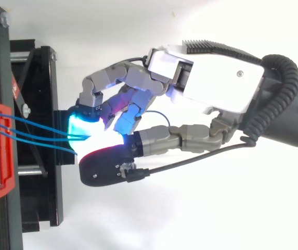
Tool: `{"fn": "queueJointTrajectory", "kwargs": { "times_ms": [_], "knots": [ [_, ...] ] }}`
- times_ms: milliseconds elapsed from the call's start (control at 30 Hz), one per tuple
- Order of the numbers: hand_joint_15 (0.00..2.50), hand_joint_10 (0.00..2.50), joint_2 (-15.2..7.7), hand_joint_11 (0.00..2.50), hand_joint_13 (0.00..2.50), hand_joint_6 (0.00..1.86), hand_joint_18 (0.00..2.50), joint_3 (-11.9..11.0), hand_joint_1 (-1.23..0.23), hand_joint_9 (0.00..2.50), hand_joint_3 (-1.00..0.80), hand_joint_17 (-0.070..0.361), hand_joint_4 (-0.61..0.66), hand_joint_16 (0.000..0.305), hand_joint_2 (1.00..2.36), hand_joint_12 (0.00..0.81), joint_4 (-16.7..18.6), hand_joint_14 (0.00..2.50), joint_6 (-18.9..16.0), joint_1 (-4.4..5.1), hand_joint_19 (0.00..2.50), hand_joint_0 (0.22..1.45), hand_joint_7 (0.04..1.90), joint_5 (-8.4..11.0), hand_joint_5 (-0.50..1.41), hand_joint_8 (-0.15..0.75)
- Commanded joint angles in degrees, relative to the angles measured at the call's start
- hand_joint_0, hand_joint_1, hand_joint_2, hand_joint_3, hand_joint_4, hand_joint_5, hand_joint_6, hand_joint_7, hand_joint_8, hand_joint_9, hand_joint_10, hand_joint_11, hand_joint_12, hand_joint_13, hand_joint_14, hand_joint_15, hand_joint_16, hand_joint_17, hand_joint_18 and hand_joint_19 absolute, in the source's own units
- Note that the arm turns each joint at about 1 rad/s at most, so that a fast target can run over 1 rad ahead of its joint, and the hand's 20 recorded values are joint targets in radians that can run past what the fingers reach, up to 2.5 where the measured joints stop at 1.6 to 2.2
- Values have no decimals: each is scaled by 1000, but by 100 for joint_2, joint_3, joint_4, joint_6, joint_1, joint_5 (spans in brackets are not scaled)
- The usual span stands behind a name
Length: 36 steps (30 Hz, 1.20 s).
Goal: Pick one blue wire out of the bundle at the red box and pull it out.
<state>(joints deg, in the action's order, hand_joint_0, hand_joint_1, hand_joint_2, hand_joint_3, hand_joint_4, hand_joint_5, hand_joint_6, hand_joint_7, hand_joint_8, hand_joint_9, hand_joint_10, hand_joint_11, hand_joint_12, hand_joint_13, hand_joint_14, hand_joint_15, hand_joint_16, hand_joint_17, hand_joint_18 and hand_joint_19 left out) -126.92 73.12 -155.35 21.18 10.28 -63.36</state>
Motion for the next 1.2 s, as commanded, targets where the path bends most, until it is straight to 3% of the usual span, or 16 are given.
{"fn": "queueJointTrajectory", "kwargs": {
  "times_ms": [0, 133, 233, 333, 467, 533, 667, 733, 800, 867, 1000, 1067, 1167],
  "knots": [
    [521, 31, 1, 898, 869, 730, 642, 0, -577, 1308, -291, 123, 137, 54, 1015, 369, -4, 23, 0, 1, 644, 603, 1036, 0, -62, 265],
    [511, 28, 1, 904, 902, 787, 696, 0, -667, 1333, -203, 135, 122, 60, 1016, 397, -4, 20, 0, 1, 620, 590, 982, 0, -72, 292],
    [523, 30, 1, 989, 884, 866, 683, 0, -839, 1312, -149, 129, 111, 57, 1018, 384, -4, 23, 0, 1, 630, 602, 931, 0, -100, 286],
    [533, 29, 1, 1003, 862, 874, 666, 0, -874, 1292, -130, 122, 57, 54, 1022, 371, 14, 22, 9, 1, 634, 616, 1001, 17, -107, 272],
    [529, 30, 1, 1007, 835, 927, 653, 0, -925, 1206, -115, 119, -23, 53, 1023, 361, 14, 22, 9, 1, 610, 652, 883, 17, -137, 265],
    [528, 29, 1, 992, 805, 936, 636, 0, -936, 1132, -113, 118, -18, 53, 1023, 357, 14, 22, 9, 1, 610, 656, 830, 26, -152, 259],
    [527, 29, -8, 995, 752, 911, 605, 0, -963, 1061, -250, 121, 138, 54, 1018, 357, 22, 22, 0, 1, 618, 637, 747, 26, -174, 257],
    [524, 29, 1, 976, 749, 890, 601, 0, -901, 1074, -346, 125, 173, 55, 1011, 362, 22, 22, 0, 1, 636, 577, 730, 26, -167, 270],
    [530, 29, 1, 902, 778, 818, 607, 0, -749, 1116, -414, 128, 182, 57, 1005, 374, 14, 23, 0, 1, 645, 533, 834, 17, -130, 267],
    [513, 29, 1, 839, 799, 722, 607, 0, -594, 1182, -426, 129, 181, 57, 1005, 379, 14, 21, 0, 1, 659, 533, 977, 17, -84, 253],
    [512, 30, 1, 774, 853, 603, 615, 0, -424, 1297, -405, 125, 212, 55, 1008, 364, 14, 21, 0, 1, 670, 583, 1213, 0, -44, 240],
    [513, 31, 1, 770, 865, 582, 629, -9, -457, 1308, -359, 124, 235, 55, 1011, 362, 5, 23, 0, 1, 669, 602, 1265, 0, -38, 234],
    [512, 32, 1, 809, 880, 593, 656, 0, -590, 1322, -239, 127, 174, 56, 1016, 374, -4, 21, -9, 1, 644, 614, 1246, 0, -40, 266]
  ]
}}
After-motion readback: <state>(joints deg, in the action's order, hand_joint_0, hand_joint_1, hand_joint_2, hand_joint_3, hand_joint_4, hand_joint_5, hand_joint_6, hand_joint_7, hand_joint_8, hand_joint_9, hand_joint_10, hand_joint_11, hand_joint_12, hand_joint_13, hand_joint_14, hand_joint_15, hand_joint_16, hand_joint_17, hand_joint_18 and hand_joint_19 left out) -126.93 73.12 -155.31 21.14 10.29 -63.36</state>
